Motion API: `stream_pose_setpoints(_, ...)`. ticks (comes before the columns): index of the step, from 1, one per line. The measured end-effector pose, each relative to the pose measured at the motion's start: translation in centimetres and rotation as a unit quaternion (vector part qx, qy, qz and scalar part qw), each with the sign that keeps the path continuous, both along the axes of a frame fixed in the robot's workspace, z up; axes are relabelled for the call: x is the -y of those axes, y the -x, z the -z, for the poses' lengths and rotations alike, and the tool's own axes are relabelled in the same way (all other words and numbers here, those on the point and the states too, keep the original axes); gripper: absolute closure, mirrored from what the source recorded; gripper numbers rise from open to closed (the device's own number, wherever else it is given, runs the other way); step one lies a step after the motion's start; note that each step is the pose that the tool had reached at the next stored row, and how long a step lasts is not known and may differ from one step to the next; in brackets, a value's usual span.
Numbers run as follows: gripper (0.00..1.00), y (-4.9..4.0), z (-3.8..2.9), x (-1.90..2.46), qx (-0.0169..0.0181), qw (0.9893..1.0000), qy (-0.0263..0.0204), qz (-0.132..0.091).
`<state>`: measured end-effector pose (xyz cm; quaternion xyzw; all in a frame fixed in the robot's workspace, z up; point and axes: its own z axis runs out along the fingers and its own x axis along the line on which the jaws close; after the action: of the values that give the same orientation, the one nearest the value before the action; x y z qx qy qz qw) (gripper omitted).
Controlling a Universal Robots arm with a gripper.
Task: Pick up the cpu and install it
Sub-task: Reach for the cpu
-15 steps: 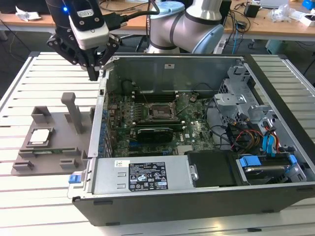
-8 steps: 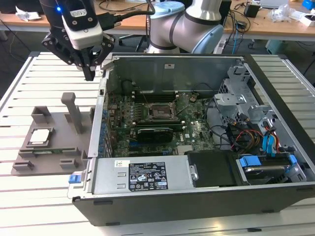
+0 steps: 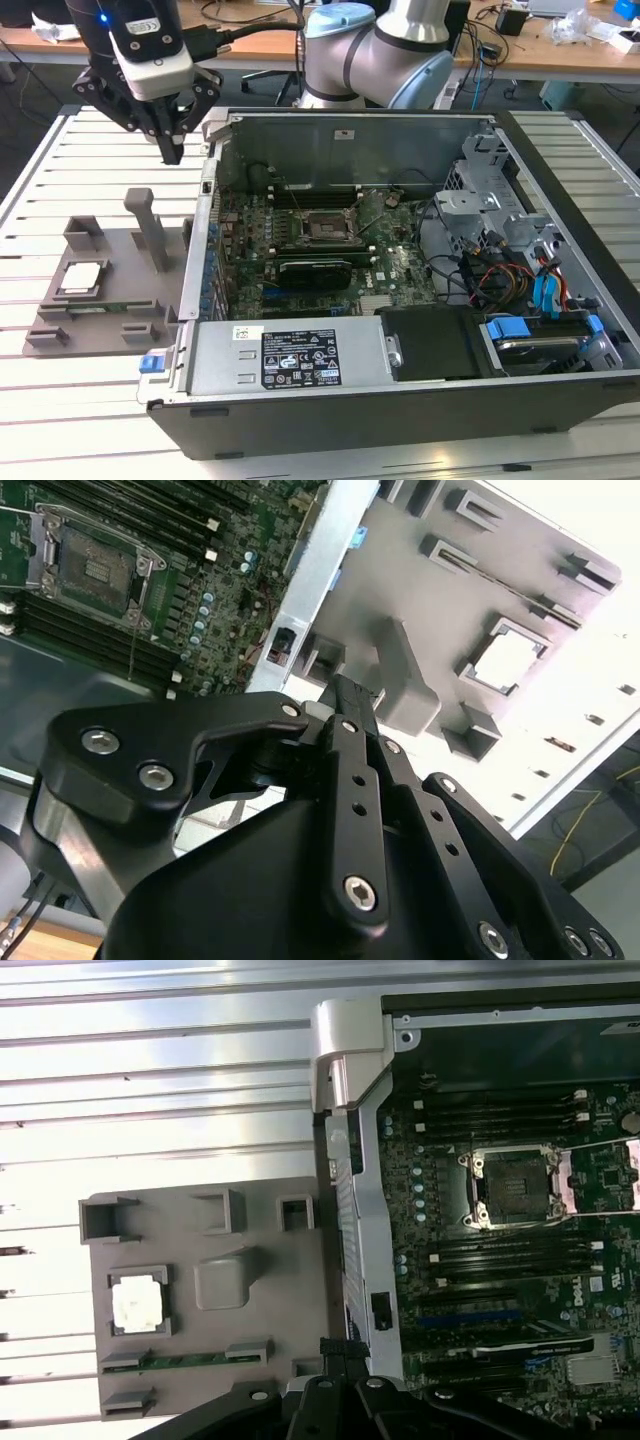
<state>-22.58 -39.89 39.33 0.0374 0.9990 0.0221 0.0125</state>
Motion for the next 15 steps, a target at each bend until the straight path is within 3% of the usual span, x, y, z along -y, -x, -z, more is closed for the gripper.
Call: stream_pose_setpoints(15, 0.89, 1.70, 0.00, 0.00, 0.0000, 1.0000, 0.0000, 0.000)
